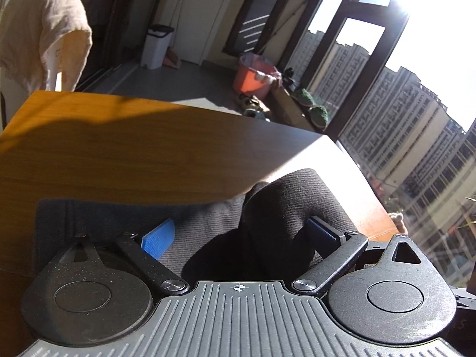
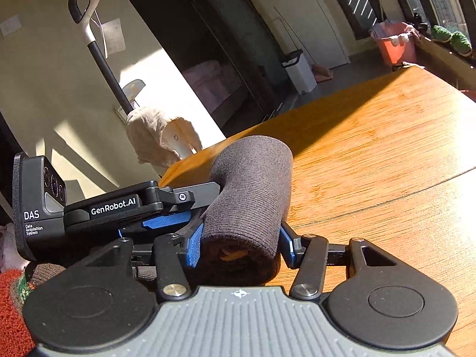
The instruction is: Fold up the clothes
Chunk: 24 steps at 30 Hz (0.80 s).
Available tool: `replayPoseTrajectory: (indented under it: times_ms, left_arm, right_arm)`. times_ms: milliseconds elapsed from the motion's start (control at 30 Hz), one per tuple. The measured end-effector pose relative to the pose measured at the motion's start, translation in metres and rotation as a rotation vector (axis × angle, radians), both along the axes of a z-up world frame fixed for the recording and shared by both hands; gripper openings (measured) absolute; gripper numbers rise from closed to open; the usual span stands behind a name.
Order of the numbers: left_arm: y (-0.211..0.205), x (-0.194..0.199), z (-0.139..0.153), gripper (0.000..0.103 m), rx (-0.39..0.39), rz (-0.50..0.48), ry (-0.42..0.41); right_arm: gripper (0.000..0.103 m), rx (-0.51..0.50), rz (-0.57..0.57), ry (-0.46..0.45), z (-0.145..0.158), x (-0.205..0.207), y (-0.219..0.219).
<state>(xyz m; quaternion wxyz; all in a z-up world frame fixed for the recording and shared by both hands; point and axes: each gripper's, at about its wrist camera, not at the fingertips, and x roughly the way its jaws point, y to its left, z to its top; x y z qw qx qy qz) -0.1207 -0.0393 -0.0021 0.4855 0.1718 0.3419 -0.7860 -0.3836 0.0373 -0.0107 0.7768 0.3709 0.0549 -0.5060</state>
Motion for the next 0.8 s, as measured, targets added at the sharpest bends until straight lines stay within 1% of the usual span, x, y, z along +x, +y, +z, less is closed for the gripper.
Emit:
replayPoseTrajectory:
  times_ms: [33,67,133,267,300,400,500,567,600,633,667,700,733,800]
  left_arm:
    - [-0.001,-0.006,0.001,0.097,0.0,-0.007,0.005]
    - [-0.003,-0.014,0.003,0.096,-0.006,-0.029,0.007]
    - [-0.006,-0.029,0.009,0.095,-0.017,-0.073,0.007]
    - [-0.004,-0.044,0.025,0.095,-0.048,-0.09,0.034]
    - [-0.002,-0.046,0.029,0.095,-0.056,-0.096,0.047]
    - [0.004,-0.059,0.036,0.096,-0.076,-0.128,0.044]
    - [0.007,-0.077,0.032,0.097,-0.088,-0.156,-0.011]
    - [0.005,-0.083,0.025,0.098,-0.088,-0.162,-0.061]
    - [0.004,-0.084,0.021,0.098,-0.087,-0.162,-0.084]
    - [0.003,-0.084,0.016,0.098,-0.086,-0.163,-0.107]
    - [0.002,-0.082,0.013,0.098,-0.08,-0.157,-0.115]
    - [0.002,-0.078,0.011,0.098,-0.074,-0.149,-0.113]
    - [0.001,-0.073,0.01,0.099,-0.068,-0.14,-0.106]
    - [0.0,-0.067,0.009,0.099,-0.067,-0.126,-0.111]
  right_arm:
    - [0.046,-0.009,-0.013,0.02,0.004,-0.003,0.001]
    - [0.045,-0.027,-0.029,0.059,0.008,-0.007,0.003]
    - [0.045,-0.074,-0.05,0.181,0.017,-0.01,0.008]
    - [0.046,-0.144,-0.06,0.466,0.024,-0.007,0.015]
    - [0.046,-0.152,-0.054,0.5,0.023,-0.004,0.015]
    - [0.048,-0.186,-0.037,0.603,0.02,0.01,0.015]
    - [0.05,-0.236,-0.017,0.705,0.018,0.032,0.018]
    - [0.055,-0.264,-0.002,0.759,0.017,0.044,0.02]
    - [0.057,-0.253,0.005,0.731,0.018,0.041,0.019]
    - [0.062,-0.243,0.012,0.703,0.019,0.038,0.018]
    - [0.064,-0.232,0.02,0.67,0.021,0.034,0.017]
    - [0.066,-0.218,0.029,0.613,0.024,0.027,0.016]
    - [0.07,-0.207,0.036,0.561,0.026,0.021,0.016]
    - [0.072,-0.187,0.047,0.434,0.032,0.004,0.016]
